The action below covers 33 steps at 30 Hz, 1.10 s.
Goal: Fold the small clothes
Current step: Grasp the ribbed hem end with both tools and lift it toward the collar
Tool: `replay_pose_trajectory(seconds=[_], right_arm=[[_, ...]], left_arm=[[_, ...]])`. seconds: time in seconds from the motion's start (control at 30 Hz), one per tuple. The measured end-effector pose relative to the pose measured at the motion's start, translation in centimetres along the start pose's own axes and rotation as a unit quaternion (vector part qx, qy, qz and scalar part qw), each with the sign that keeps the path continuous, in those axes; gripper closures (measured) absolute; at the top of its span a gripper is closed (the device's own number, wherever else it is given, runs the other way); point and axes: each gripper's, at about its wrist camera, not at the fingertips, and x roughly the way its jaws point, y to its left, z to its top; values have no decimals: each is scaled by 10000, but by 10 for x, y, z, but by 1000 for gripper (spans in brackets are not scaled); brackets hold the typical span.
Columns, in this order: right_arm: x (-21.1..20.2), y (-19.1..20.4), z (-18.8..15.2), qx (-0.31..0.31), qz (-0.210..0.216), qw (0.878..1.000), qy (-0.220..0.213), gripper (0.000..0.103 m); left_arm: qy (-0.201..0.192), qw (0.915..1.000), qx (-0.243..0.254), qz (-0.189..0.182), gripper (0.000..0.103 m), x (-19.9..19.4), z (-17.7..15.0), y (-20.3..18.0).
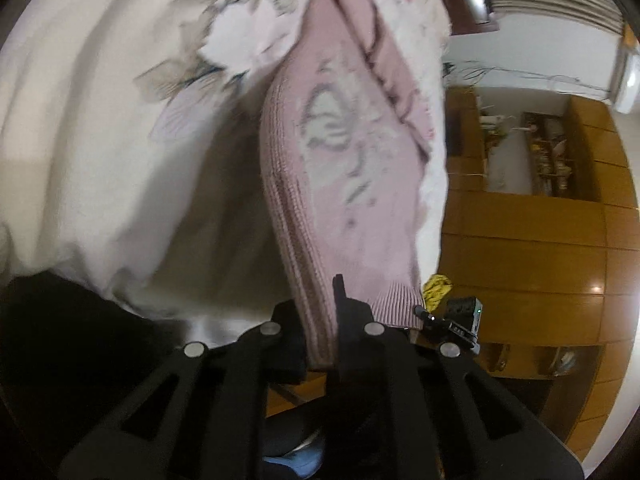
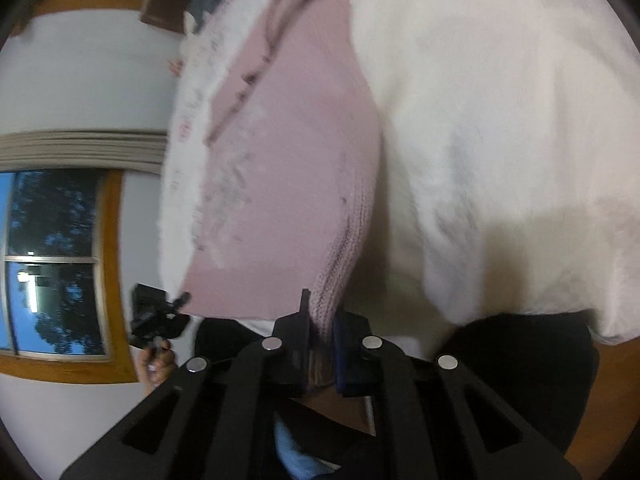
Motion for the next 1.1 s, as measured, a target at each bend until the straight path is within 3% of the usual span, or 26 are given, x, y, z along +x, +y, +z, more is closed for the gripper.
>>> replay_pose_trajectory(seconds=[0.27, 0.6, 0.77, 1.1], right_arm=[[-43, 35, 31, -134, 731, 9955, -590, 95], [-57, 77, 101, -291, 816, 9913, -987, 95], [-46, 81, 157, -141, 618, 9919, -1104, 95], [11, 65, 274, 142, 38, 9960, -885, 95]], left_arm=[[-470, 9961, 269, -690, 95, -33, 19, -56], [-722, 9940, 354, -741, 95, -39, 93, -99], [-900, 9950, 135, -404, 95, -20, 159, -102], [-695, 9971, -224, 237, 95, 48, 282, -84]])
